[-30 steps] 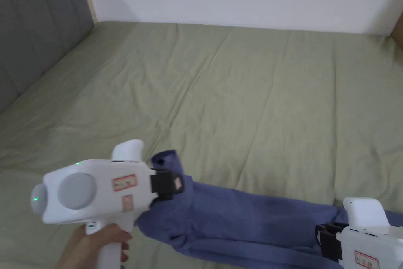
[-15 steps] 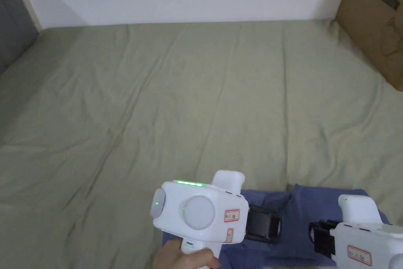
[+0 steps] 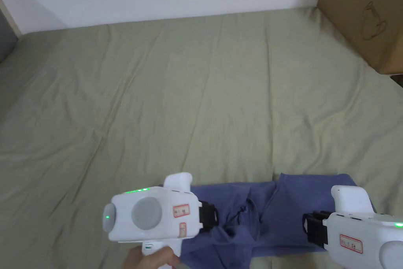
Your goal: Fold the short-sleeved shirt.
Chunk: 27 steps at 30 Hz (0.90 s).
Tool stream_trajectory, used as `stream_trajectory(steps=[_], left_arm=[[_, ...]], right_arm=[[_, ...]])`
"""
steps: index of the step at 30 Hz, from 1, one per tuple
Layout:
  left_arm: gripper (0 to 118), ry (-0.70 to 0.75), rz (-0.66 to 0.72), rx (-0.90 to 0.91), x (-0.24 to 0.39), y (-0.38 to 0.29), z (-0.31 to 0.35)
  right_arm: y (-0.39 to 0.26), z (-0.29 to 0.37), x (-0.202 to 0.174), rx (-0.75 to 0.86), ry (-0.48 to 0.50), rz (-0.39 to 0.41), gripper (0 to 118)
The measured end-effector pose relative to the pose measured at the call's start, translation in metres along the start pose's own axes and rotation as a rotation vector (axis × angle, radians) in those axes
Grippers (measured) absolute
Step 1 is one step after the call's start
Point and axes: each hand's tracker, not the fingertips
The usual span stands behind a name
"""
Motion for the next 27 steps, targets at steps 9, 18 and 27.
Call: stream_trajectory(steps=[9, 18, 27], left_arm=[[3, -0.105, -0.192, -0.147, 0.070, -0.025, -0.040], [4, -0.215, -0.112, 0.023, 0.017, -0.014, 0.035], [113, -0.201, 0.273, 0.148, -0.146, -0.023, 0.087]], right_arm=[[-0.002, 0.003, 0.004, -0.006, -0.011, -0.011, 3], [0.007, 0.018, -0.004, 0.022, -0.029, 0.015, 3], [0.013, 0.007, -0.038, -0.002, -0.002, 0.090, 3]])
